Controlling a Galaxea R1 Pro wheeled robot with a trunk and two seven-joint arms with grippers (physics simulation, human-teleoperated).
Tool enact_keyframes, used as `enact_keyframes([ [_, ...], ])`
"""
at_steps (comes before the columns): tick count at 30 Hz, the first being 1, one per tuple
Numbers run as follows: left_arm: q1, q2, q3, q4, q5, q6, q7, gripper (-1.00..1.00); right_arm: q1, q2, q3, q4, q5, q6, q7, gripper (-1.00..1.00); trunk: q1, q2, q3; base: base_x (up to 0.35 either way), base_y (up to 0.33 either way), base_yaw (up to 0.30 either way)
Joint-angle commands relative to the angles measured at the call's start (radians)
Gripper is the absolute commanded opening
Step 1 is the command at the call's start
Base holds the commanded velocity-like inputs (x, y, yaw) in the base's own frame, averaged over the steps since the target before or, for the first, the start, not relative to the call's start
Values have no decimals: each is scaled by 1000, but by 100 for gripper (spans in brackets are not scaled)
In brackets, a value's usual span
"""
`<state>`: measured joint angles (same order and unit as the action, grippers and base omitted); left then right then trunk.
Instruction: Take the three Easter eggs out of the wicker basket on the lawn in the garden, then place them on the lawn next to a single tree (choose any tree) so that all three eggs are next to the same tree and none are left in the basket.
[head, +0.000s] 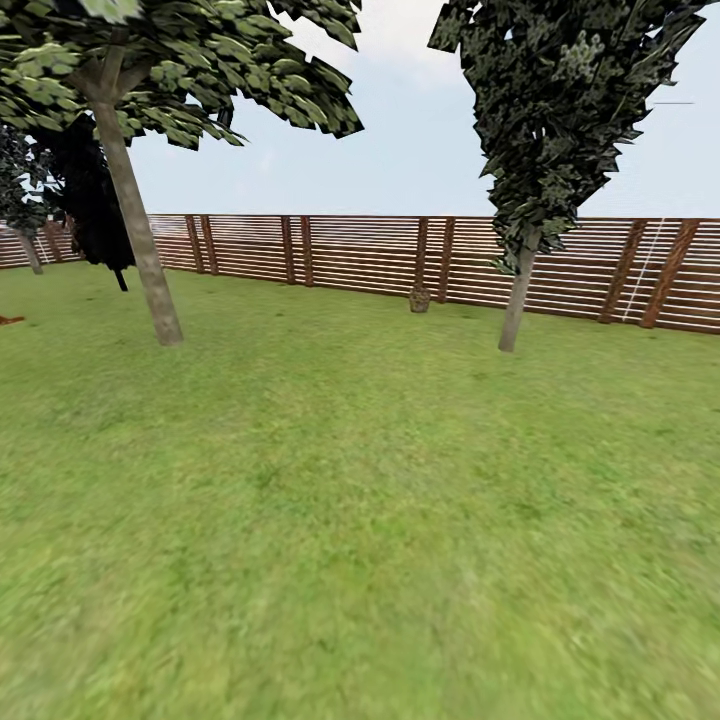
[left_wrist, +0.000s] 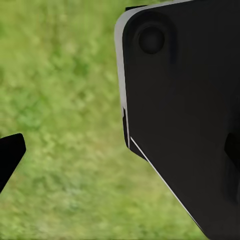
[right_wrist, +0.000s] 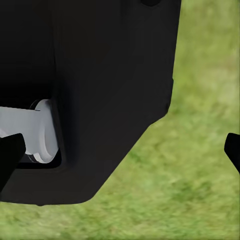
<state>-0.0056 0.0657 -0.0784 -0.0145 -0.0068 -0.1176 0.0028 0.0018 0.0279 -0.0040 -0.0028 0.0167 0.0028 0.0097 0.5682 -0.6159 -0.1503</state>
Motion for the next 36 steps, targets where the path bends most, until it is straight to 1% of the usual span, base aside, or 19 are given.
enact_keyframes([
  [1,-1,0,-7,1,-1,-4,0,100,0,0,-1,0,2,0,1,100,1,-1,-1,177,88,0],
  [36,-1,0,-7,1,-1,-4,0,100,0,0,-1,0,2,0,1,100,1,-1,-1,174,88,0],
])
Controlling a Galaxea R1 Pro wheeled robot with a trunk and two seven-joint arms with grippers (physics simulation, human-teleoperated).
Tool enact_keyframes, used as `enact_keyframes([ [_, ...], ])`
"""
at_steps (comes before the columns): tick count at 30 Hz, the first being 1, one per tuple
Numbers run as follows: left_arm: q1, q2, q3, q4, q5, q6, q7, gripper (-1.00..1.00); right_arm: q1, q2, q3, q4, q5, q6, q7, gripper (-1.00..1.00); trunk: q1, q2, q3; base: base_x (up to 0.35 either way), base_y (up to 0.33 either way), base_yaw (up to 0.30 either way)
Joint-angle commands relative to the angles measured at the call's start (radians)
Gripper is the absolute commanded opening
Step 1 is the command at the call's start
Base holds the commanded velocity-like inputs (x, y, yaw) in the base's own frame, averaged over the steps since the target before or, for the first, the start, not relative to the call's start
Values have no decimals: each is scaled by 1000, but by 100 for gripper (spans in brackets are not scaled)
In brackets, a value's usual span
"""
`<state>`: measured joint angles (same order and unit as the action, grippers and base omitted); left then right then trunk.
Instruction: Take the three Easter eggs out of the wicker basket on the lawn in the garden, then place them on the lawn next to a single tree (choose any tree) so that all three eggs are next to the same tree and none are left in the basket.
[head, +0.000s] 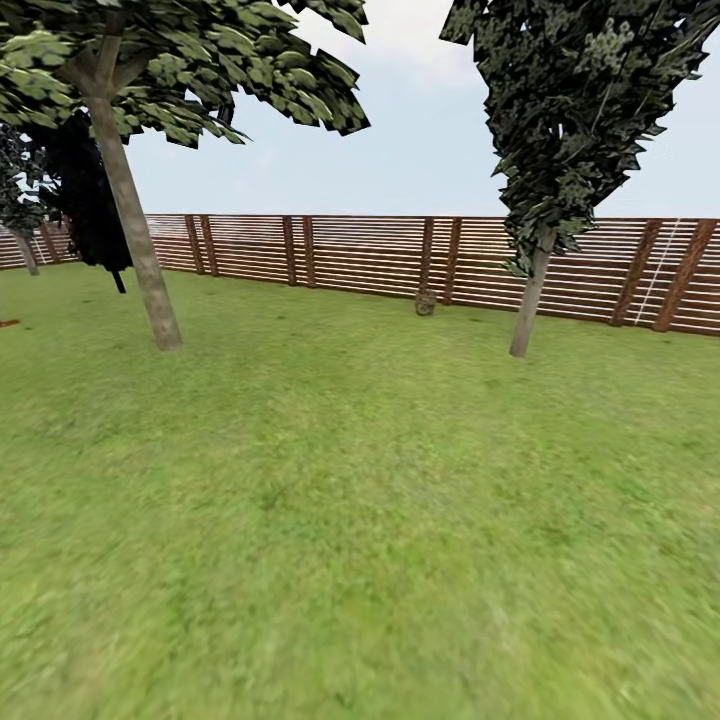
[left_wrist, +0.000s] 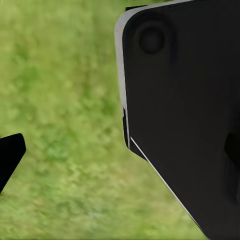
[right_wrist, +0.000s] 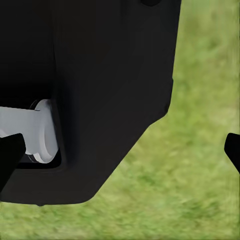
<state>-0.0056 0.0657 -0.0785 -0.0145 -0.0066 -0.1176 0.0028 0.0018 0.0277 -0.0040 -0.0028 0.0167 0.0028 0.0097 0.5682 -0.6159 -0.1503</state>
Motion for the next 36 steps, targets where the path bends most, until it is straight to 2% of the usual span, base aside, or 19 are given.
enact_keyframes([
  [1,-1,0,-7,1,-1,-4,0,100,0,0,-1,0,2,0,1,100,1,-1,-1,170,88,0],
  [36,-1,0,-7,1,0,-4,0,100,0,0,-1,0,2,0,1,100,1,-1,-1,170,85,0],
])
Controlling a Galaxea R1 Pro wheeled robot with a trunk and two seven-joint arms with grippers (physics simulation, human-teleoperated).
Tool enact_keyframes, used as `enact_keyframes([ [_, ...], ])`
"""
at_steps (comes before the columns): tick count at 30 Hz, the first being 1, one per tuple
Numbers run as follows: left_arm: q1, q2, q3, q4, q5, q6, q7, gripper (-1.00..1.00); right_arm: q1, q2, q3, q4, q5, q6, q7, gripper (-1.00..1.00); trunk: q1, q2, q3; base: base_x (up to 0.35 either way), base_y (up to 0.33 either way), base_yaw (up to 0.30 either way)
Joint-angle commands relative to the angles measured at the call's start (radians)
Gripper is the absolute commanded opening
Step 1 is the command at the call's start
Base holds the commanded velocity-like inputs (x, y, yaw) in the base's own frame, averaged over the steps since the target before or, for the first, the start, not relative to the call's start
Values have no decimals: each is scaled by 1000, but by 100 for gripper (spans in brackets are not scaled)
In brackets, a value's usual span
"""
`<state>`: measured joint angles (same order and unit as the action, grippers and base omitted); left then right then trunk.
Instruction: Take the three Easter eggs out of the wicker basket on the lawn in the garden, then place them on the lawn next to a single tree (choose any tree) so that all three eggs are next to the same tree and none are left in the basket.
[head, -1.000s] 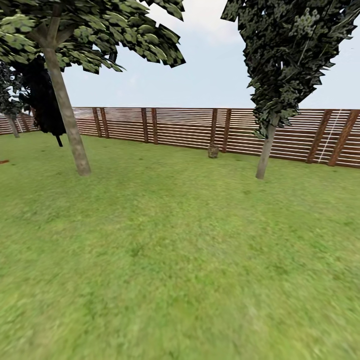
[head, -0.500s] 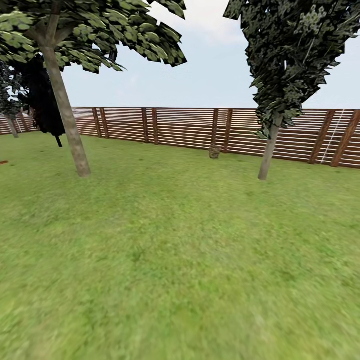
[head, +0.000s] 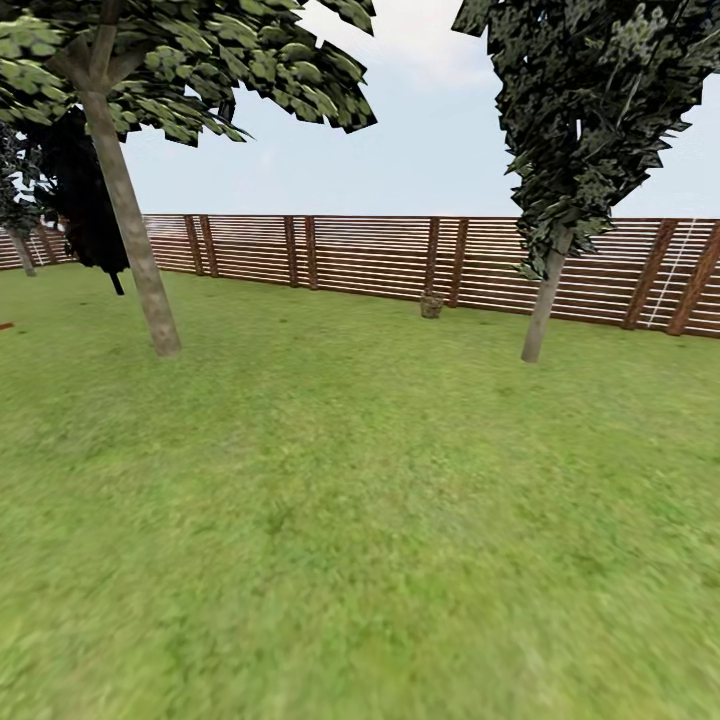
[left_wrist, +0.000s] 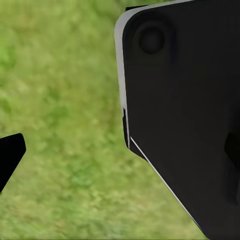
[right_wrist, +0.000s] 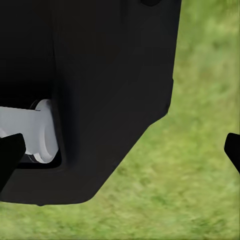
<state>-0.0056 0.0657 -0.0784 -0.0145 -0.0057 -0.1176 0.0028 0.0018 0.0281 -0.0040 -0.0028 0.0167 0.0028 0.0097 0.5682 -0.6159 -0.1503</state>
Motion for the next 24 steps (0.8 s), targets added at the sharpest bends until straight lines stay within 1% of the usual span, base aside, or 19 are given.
enact_keyframes([
  [1,-1,0,-7,1,-1,-4,0,100,0,0,-1,0,2,0,1,100,1,-1,-1,181,72,0],
  [16,-1,0,-7,1,-1,-4,0,100,0,0,-1,0,2,0,1,100,1,-1,-1,197,71,0],
  [24,-1,0,-7,1,-2,-4,0,100,0,0,-1,0,2,0,1,100,1,-1,-1,285,48,0],
])
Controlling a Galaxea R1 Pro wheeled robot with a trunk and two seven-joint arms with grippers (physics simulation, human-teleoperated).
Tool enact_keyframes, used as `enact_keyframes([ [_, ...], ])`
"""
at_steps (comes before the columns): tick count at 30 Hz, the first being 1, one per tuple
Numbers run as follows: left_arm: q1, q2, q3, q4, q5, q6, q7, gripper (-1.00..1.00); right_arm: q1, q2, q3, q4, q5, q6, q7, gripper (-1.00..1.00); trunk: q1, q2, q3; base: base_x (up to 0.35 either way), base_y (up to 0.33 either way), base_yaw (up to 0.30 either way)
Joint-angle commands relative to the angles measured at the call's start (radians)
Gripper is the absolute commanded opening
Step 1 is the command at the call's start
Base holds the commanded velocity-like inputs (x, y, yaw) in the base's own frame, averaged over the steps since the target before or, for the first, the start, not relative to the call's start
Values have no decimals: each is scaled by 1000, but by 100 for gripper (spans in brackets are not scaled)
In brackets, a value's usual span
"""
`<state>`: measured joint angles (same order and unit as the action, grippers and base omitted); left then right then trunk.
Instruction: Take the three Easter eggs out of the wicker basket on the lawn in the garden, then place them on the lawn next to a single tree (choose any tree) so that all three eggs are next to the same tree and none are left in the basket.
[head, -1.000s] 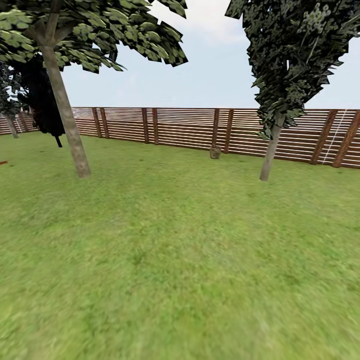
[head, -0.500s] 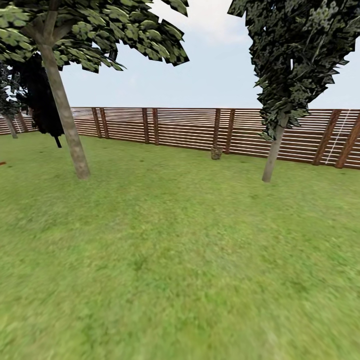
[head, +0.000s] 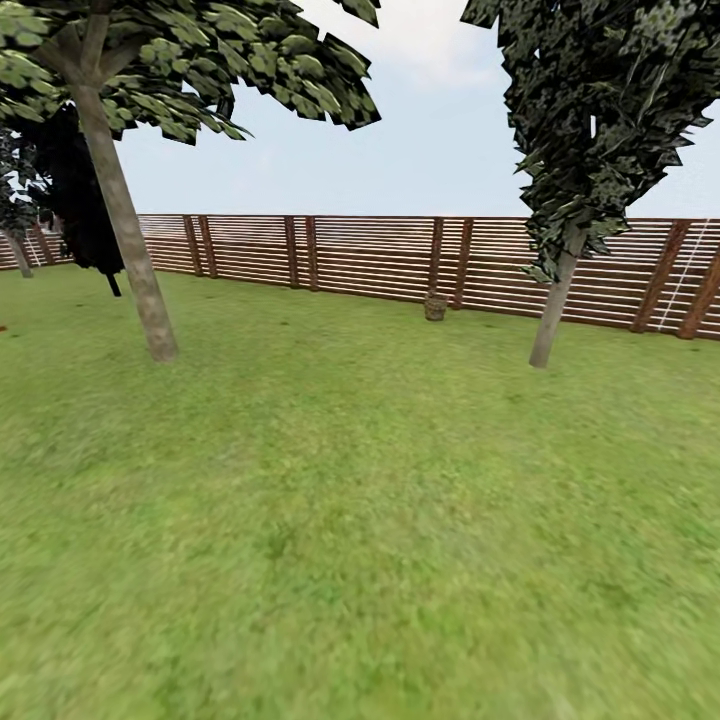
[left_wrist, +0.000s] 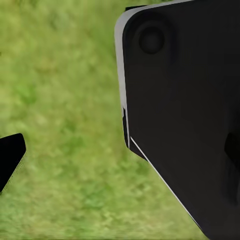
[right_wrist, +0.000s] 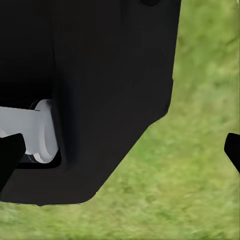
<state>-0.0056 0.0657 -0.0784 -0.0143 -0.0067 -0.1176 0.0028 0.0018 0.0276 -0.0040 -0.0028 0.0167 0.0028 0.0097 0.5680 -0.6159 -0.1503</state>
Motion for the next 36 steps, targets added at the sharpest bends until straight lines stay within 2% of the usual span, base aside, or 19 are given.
enact_keyframes([
  [1,-1,0,-7,1,0,-4,0,100,0,0,-1,0,2,0,1,100,1,-1,-1,320,45,0],
  [36,-1,0,-9,0,-1,-4,0,100,0,0,-1,0,2,0,1,100,1,-1,-1,328,49,0],
])
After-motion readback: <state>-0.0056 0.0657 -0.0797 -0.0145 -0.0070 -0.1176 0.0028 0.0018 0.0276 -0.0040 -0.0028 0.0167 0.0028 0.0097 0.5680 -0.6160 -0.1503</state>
